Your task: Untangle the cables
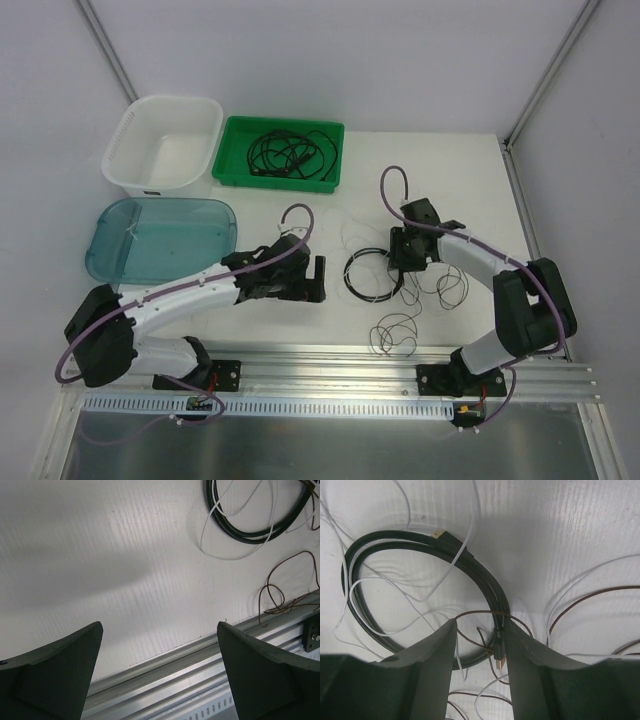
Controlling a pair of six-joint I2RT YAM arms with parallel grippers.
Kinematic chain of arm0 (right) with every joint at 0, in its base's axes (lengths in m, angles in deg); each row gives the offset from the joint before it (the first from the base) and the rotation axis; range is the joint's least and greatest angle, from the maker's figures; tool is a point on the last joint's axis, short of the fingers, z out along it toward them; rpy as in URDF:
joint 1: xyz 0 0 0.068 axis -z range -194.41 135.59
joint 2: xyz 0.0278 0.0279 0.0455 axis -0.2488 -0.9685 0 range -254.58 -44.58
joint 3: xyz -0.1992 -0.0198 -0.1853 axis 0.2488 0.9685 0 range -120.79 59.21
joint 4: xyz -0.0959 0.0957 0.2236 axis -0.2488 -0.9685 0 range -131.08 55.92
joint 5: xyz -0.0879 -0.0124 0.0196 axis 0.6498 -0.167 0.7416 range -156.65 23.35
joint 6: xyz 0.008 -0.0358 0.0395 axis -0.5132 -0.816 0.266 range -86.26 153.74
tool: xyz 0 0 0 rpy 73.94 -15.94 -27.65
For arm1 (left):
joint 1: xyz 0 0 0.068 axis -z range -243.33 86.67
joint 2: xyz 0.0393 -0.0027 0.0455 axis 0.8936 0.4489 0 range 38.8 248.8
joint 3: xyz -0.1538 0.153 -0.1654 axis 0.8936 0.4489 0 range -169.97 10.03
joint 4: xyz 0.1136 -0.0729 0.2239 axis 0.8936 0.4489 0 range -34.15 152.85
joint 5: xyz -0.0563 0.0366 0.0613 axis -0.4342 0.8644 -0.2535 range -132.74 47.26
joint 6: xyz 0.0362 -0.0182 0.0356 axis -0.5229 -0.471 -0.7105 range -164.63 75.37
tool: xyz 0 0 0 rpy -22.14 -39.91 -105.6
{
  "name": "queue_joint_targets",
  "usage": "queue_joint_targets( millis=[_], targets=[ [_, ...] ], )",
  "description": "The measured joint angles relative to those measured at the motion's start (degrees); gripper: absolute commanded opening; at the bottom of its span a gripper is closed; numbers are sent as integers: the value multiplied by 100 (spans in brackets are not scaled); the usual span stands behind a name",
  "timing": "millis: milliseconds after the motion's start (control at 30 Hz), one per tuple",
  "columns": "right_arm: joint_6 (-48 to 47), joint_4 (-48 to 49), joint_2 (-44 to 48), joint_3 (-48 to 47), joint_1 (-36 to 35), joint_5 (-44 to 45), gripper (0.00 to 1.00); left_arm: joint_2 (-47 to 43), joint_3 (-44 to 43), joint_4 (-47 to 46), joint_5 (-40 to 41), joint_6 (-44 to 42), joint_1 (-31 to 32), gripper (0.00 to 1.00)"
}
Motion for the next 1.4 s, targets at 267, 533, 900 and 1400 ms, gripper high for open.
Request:
queue_joint_targets(
  millis=[267,533,900,1400],
  targets=[
    [39,-11,914,271,0,22,61,1856,-1447,24,125,-227,330,92],
    [4,-485,2365,372,0,120,74,3185,-2175,-127,149,-483,487,62],
    [9,-1193,3928,540,0,503,86,3757,-2352,-94,398,-671,640,0],
    [109,-1587,4610,599,0,800,91,745,-2811,1029,1541,-1606,573,0]
  ],
)
